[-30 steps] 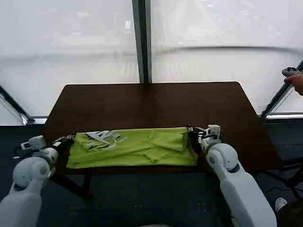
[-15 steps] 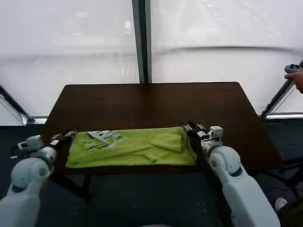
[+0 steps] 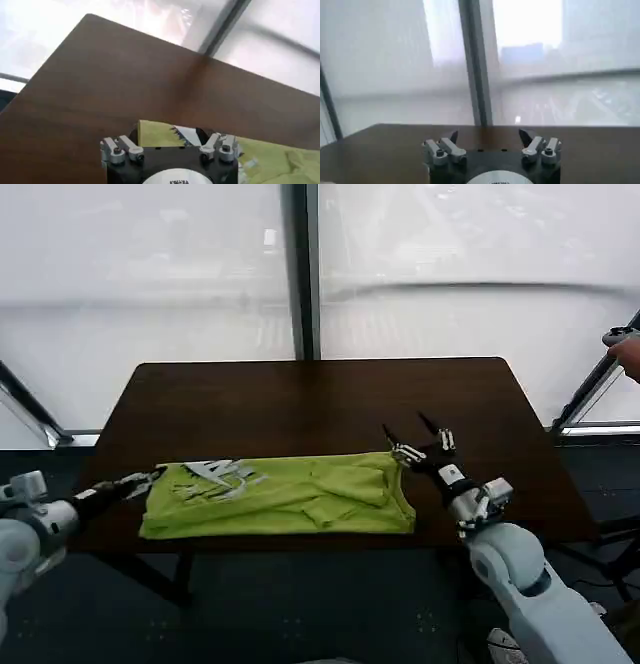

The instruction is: Fold and organize the clothes.

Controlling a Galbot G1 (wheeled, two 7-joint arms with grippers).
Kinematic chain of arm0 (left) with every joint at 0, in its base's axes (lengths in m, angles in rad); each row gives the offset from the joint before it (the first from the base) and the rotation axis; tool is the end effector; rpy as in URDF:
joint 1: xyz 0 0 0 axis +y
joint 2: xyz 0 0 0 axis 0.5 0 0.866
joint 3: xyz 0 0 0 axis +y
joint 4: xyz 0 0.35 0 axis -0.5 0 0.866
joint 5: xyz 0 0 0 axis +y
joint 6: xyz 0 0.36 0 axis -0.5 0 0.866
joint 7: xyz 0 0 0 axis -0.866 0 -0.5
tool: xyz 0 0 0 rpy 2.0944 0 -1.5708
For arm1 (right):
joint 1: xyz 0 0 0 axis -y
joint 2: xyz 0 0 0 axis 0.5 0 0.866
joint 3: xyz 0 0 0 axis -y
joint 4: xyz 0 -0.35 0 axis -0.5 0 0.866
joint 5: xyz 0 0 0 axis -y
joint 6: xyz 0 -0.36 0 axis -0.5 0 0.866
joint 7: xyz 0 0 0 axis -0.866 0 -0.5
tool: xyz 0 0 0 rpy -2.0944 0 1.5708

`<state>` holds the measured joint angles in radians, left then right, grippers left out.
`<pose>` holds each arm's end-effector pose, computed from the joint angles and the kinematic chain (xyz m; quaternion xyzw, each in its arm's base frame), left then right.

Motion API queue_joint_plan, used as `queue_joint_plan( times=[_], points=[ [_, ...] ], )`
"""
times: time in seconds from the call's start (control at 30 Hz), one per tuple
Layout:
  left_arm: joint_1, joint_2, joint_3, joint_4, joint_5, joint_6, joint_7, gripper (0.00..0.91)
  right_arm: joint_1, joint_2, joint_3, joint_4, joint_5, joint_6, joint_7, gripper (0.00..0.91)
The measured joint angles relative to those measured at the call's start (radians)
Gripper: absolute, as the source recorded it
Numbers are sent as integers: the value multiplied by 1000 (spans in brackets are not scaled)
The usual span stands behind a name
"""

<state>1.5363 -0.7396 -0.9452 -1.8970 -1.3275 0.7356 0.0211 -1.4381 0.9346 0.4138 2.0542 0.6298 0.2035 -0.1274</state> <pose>0.2488 0.2674 -0.1948 -0.0770 -0.9191 0.2008 0.3300 0.2290 -0.0804 -0.2758 -0.2354 0.9673 0.0590 0.0737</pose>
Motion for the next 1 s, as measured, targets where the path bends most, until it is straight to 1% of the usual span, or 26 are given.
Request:
queue_joint_plan(
  times=[0.07,0.17,0.3,0.47,1.0],
  points=[
    [15,33,-3,11,-39,0,21,878,-34,0,18,16,5,21,-5,878],
    [24,71,1,37,-52,0,48,878,-67,0,41,31,7,32,-5,878],
    [43,104,26,77,-14,1,110,878,-93,0,64,35,7,36,-4,878],
    [59,132,48,111,8,1,160,878,-116,4,81,35,6,38,-3,878],
    [58,137,92,130,23,1,170,878,-125,8,86,37,-2,37,0,878]
  ],
)
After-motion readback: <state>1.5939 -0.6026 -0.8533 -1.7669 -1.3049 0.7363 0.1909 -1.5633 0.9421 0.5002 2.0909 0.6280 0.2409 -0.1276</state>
